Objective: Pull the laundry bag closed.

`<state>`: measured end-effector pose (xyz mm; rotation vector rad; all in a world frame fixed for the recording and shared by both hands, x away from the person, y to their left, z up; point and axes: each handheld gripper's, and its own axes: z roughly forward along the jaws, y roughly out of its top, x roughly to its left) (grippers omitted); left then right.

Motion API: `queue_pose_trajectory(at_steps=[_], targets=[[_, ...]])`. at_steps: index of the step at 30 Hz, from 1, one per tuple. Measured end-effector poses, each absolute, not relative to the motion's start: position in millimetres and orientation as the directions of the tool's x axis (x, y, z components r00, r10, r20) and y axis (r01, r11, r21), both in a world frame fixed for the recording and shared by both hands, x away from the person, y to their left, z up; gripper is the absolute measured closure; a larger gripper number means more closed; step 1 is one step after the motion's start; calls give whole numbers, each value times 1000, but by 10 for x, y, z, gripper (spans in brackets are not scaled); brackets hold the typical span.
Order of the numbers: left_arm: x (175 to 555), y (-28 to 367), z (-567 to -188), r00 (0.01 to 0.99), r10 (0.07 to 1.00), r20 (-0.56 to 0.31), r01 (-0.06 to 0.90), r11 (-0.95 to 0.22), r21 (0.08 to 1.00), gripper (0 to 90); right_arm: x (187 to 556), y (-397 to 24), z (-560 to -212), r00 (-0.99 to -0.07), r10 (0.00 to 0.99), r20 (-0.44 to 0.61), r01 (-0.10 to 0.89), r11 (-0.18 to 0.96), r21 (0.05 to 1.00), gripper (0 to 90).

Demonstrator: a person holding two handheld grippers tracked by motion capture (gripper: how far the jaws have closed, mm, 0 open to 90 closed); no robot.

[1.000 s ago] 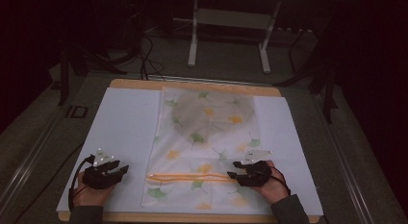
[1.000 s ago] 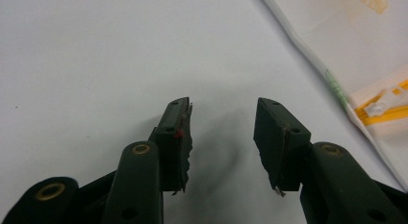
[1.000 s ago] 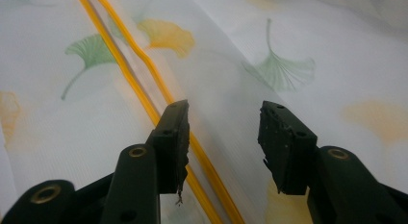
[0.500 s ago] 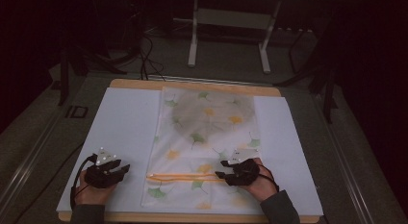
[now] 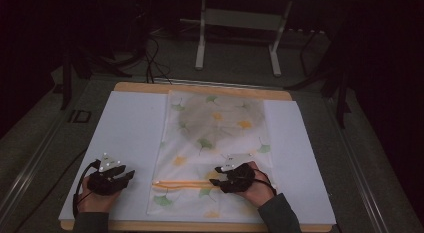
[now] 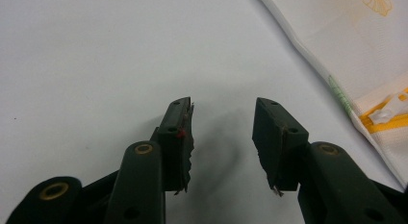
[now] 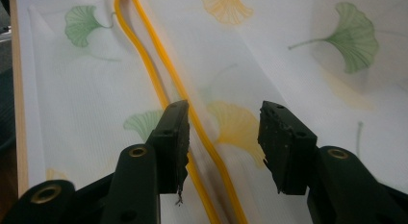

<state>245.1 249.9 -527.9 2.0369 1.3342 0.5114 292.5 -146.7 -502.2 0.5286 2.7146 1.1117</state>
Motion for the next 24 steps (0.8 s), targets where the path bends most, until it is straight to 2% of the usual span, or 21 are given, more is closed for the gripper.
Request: queue_pose_trajectory(at_steps=[24], targets=[[2455, 2491, -5273, 417, 909, -16, 661, -292, 691, 599, 2922, -970, -5094, -957, 290, -8, 200, 679, 706, 569]])
